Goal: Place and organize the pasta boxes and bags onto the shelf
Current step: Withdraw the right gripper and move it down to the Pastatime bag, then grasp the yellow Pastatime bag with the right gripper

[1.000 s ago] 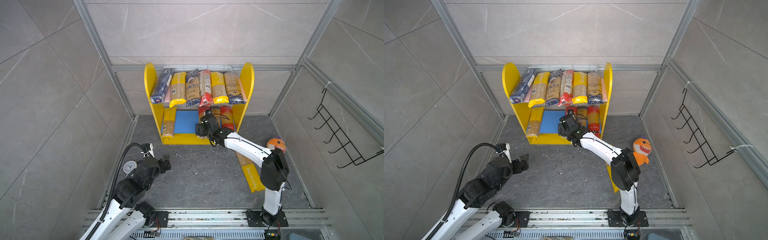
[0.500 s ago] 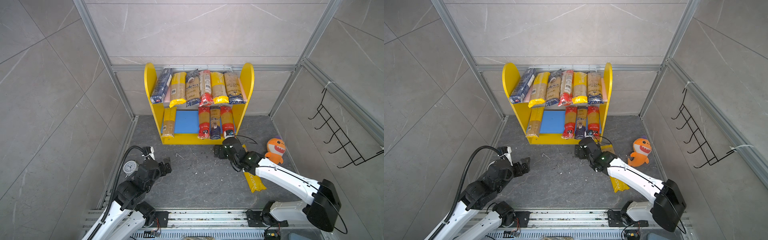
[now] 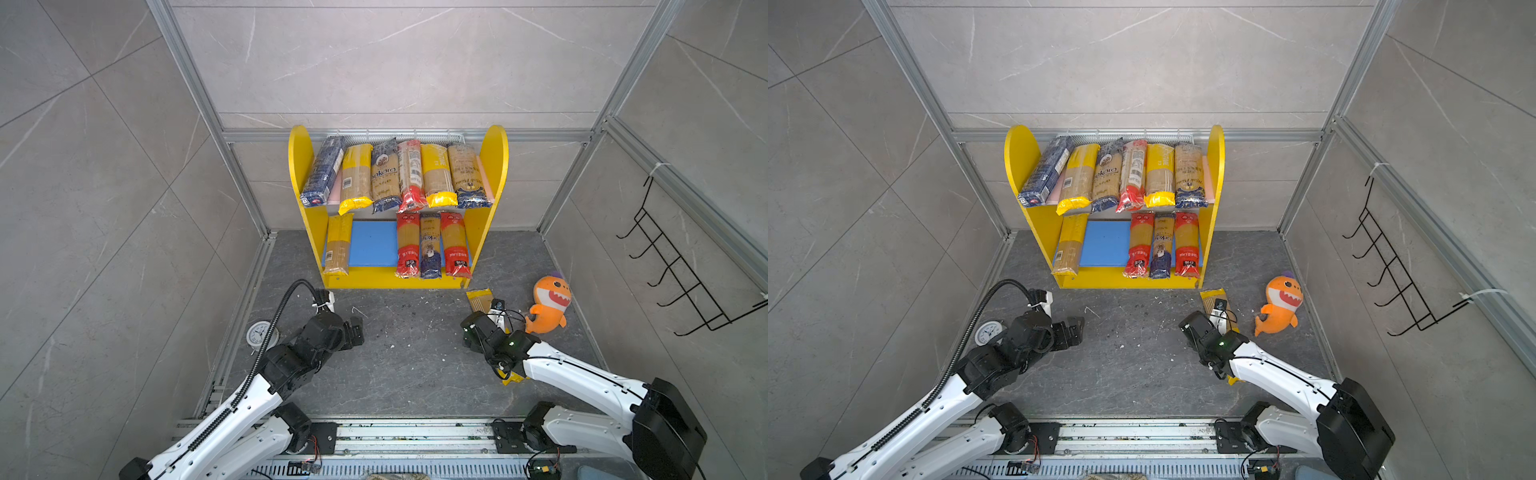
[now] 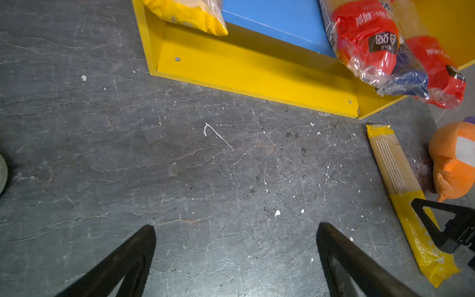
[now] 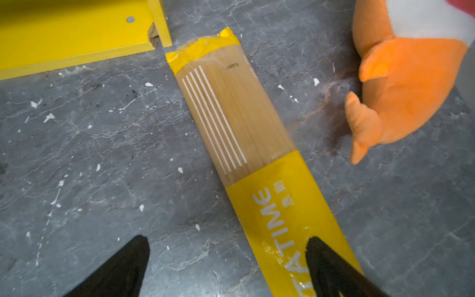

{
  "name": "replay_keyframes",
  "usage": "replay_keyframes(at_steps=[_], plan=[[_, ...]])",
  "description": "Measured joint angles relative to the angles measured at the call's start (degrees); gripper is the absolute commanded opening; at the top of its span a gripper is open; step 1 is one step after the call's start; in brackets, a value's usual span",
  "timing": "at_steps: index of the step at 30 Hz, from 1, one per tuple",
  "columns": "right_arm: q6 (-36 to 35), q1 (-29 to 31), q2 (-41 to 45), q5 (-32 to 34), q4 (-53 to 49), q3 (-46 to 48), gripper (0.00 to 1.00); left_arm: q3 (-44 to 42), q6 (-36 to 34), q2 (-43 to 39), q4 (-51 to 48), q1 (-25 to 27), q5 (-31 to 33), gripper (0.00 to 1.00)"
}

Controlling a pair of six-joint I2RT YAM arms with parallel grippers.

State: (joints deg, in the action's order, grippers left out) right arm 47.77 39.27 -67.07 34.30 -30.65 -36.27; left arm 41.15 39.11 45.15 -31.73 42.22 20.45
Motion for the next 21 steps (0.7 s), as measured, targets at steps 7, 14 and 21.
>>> replay_keyframes(at_steps=[7,14,21], plan=[[3.45,-6.88,-3.93,-0.96,0.55,-0.04,0.99,0.0,0.74,3.52,2.64,2.16,0.61,1.0],[5.22,-13.55,-10.49,-4.04,5.81,-0.26,0.99,0.0,0.79,5.33,3.8,2.54,0.9,1.0],[4.04,-15.19,-15.82,-6.58,10.86,-0.35,0.99,0.0,0.76,4.63,3.5,2.54,2.23,1.0]])
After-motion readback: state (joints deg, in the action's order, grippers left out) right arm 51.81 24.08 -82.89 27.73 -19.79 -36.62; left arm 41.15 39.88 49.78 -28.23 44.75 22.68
